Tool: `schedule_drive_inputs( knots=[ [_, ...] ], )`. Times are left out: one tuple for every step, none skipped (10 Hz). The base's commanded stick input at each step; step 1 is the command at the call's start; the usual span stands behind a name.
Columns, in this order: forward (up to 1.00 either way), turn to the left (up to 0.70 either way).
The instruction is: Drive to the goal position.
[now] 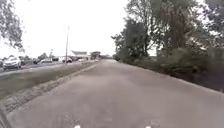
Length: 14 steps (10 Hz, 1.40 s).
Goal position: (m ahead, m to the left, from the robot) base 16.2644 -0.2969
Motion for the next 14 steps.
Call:
schedule_drive_inputs(
  knots=[
    [0.70,0.00],
    [0.70,0.00],
    [0.70,0.00],
    [0.70,0.00],
    [0.70,0.00],
    [0.70,0.00],
    [0.70,0.00],
    [0.70,0.00],
    [0.70,0.00],
    [0.70,0.00],
    [0.70,0.00],
    [0.70,0.00],
    [0.70,0.34],
    [0.70,0.32]
  ],
)
